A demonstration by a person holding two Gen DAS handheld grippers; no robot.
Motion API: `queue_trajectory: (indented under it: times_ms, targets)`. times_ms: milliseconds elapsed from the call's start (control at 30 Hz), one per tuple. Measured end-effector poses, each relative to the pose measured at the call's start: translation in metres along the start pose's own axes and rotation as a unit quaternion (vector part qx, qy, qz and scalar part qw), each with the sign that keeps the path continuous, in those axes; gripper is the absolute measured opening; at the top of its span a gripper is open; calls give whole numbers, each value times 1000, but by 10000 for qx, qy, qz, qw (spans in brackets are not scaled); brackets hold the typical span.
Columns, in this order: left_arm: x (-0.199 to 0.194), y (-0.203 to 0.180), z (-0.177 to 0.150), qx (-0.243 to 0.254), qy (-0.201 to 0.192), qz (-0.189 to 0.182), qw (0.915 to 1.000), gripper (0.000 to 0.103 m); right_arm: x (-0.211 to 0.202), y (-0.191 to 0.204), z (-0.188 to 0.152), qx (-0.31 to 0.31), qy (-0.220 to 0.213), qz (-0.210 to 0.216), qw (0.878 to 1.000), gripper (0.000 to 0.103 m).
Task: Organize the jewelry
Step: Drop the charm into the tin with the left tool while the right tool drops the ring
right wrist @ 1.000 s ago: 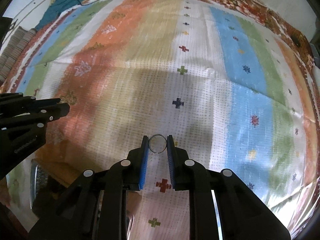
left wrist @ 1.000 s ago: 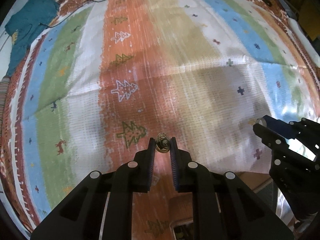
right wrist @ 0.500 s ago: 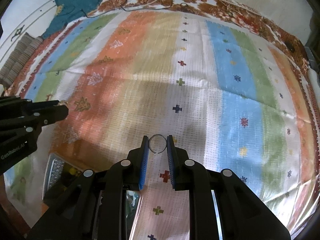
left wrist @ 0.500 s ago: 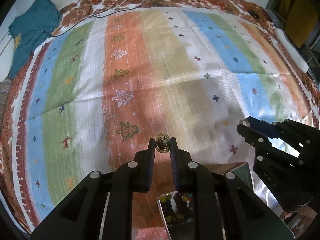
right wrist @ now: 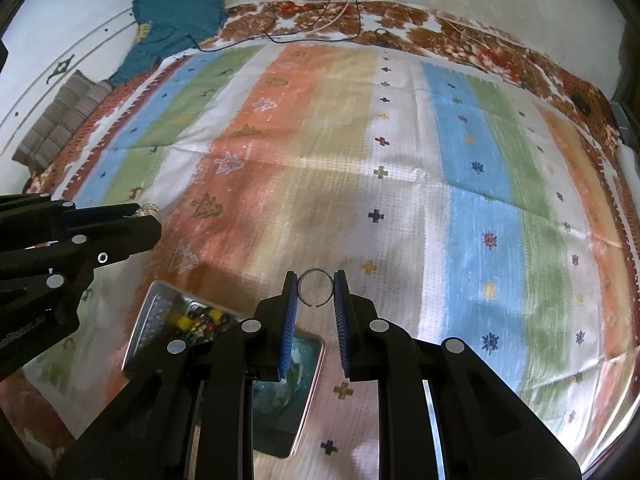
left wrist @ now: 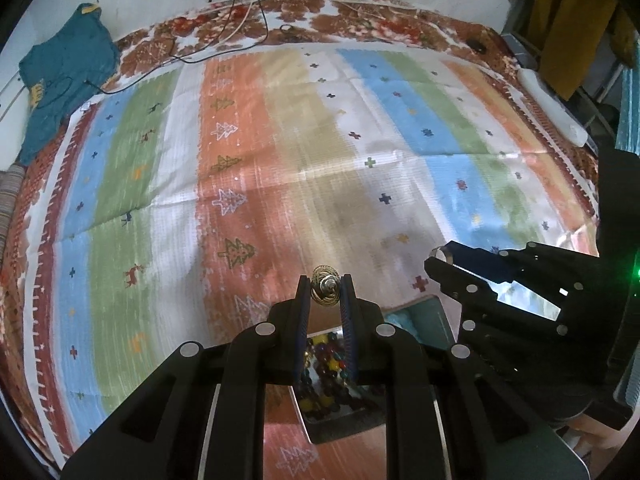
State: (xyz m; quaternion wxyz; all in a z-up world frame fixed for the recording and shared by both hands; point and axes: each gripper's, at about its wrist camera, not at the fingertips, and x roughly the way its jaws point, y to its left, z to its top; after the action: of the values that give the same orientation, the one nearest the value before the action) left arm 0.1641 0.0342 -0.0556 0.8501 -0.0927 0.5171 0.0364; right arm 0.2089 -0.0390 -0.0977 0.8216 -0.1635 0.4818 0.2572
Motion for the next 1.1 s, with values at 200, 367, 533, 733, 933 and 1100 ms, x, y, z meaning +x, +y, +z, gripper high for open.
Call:
queue_trajectory:
  times_ms: [200, 367, 533, 733, 933, 1100]
  targets:
    - [-14, -3, -14, 14, -96, -50, 9999, 14, -14, 4, -10, -9, -98, 127, 9999, 19]
    - [-26, -11, -26, 107, -185, -112, 9997, 15, -24, 7, -17, -10, -153, 261, 9995, 19]
    - [-32, -14, -36, 136, -220, -123, 9996, 15, -33, 9, -22, 22, -193, 392, 9990, 19]
    - [-32, -13, -43, 39, -123, -275, 9995, 15, -38, 15, -28, -39, -175, 496, 9986, 20]
    - [-38, -7, -48, -110, -187, -186, 9996, 21, -39, 13, -33, 12, -123, 476, 9988, 36]
    - [-40, -7, -53, -118, -196, -176, 9996, 27, -46, 12, -42, 48, -129, 446, 9989, 41]
